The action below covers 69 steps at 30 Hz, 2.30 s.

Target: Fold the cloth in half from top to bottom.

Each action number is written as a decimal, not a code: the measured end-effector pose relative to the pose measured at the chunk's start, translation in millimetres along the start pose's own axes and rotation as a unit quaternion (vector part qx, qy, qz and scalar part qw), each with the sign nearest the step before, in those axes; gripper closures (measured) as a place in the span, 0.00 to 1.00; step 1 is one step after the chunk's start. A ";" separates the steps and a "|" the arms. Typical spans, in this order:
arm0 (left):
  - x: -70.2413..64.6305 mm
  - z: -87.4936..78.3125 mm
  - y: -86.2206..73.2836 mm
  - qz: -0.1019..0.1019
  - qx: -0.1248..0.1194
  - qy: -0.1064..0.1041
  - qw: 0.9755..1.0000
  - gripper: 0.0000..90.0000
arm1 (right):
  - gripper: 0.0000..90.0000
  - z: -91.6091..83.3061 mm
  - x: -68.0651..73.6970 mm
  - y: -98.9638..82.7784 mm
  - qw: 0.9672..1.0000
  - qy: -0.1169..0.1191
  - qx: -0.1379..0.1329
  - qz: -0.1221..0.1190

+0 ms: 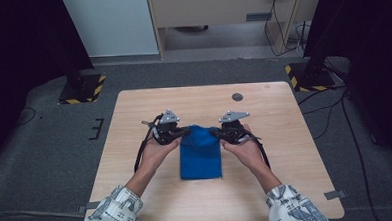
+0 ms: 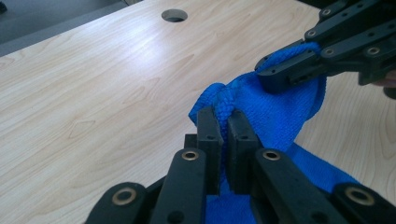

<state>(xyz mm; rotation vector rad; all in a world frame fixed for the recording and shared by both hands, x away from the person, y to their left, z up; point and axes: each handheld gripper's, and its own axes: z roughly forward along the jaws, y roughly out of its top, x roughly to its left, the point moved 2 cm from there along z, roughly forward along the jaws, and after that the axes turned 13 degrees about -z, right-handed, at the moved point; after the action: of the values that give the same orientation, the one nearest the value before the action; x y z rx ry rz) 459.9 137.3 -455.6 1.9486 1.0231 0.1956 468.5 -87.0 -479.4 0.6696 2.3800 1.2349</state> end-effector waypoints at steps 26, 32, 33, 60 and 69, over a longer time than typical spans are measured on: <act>-16.8 -15.0 -33.9 -0.006 0.001 -0.025 1.000 0.95 | 0.95 -15.5 35.0 -12.1 0.999 0.027 0.000 -0.028; -21.1 -17.4 -35.9 -0.004 -0.001 -0.031 0.999 0.94 | 0.95 -20.9 34.9 -13.7 0.999 0.027 -0.001 -0.031; -21.5 -17.2 -36.7 -0.004 -0.001 -0.032 0.999 0.94 | 0.95 -21.3 35.2 -14.2 0.999 0.028 0.000 -0.029; -18.2 -9.7 -81.4 -0.009 0.021 -0.035 0.999 0.77 | 0.81 -19.5 60.8 -44.6 0.998 0.041 0.036 -0.038; -17.5 -13.7 -85.8 -0.012 0.019 -0.041 0.999 0.72 | 0.73 -24.3 65.5 -48.3 0.998 0.043 0.033 -0.038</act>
<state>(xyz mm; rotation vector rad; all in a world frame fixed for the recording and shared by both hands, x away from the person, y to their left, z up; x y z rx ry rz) 392.0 155.3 -509.6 1.9605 1.0027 0.0815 390.7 -89.9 -513.5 0.5513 2.5007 1.1809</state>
